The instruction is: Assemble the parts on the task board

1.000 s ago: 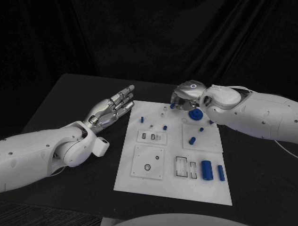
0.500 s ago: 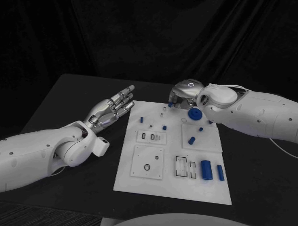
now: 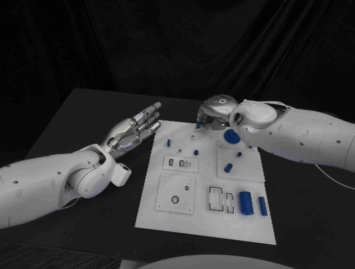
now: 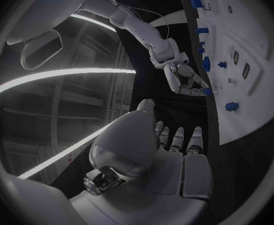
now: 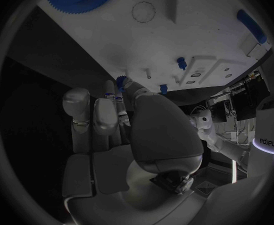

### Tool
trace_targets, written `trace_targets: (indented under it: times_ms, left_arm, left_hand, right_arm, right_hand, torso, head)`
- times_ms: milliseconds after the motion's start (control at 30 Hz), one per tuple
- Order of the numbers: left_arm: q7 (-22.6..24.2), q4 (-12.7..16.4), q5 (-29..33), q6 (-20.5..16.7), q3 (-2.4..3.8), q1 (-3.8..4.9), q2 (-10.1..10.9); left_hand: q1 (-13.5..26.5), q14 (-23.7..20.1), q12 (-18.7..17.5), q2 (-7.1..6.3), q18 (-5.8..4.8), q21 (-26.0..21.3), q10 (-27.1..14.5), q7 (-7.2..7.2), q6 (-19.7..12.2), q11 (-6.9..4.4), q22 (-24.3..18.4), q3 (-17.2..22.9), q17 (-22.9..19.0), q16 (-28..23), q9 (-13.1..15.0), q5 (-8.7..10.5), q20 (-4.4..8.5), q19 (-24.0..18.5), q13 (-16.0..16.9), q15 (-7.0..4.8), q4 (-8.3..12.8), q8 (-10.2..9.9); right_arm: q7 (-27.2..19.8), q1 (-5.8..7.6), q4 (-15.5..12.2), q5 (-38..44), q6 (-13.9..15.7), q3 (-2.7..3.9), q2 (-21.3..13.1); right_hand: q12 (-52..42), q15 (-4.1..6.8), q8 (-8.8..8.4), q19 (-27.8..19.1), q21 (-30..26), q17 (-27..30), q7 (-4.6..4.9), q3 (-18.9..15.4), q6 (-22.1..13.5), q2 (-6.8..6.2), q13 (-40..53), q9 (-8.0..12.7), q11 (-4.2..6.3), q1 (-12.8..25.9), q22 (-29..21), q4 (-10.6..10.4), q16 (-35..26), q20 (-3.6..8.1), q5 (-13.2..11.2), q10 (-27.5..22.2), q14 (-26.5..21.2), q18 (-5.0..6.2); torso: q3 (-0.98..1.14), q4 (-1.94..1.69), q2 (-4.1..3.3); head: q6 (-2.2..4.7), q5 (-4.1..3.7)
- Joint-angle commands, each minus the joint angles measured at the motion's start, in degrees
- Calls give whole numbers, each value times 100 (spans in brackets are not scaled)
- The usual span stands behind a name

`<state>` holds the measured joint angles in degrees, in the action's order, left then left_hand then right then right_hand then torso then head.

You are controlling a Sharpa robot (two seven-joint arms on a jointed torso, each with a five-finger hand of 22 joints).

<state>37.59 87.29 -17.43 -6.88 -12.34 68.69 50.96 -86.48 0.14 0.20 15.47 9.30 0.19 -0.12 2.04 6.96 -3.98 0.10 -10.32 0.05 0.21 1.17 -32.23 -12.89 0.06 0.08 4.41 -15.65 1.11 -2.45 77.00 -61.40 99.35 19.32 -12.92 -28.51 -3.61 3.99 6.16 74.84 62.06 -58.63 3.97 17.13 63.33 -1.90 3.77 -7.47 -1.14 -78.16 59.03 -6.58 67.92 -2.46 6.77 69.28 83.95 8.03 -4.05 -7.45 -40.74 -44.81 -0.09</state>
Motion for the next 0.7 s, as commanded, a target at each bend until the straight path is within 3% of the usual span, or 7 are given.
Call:
trace_targets:
  times_ms: [33, 700]
  left_arm:
    - [49, 3, -7, 85, 5, 16, -18]
    - [25, -54, -7, 161, 5, 15, -88]
  left_hand:
    - [-60, -14, -20, 4, 96, -14, 12, -33, 0, 40, -5, 34, -5, -21, -5, -14, -58, 0, -8, 36, 5, -2]
    - [-65, -14, -20, 10, 95, -13, 12, -59, 1, 74, -4, 57, -5, -21, -4, -13, -73, 1, -8, 59, 2, -1]
  right_arm:
    - [102, 4, 40, 8, -73, 5, 28]
    - [148, -53, 186, 8, -334, 4, 151]
  right_hand:
    - [20, -1, 19, -24, 14, 3, -57, -3, 2, 2, -2, -533, -14, 61, 4, -32, -10, 13, 10, -39, 94, -101]
    - [22, -27, -93, -110, -98, 100, -21, -18, -132, -18, 1, -545, -44, 112, -58, -55, -93, -9, -10, -212, 25, -82]
  torso:
    - [-2, -2, -3]
    - [1, 7, 3]
  head:
    - [-7, 7]
    - [-35, 59]
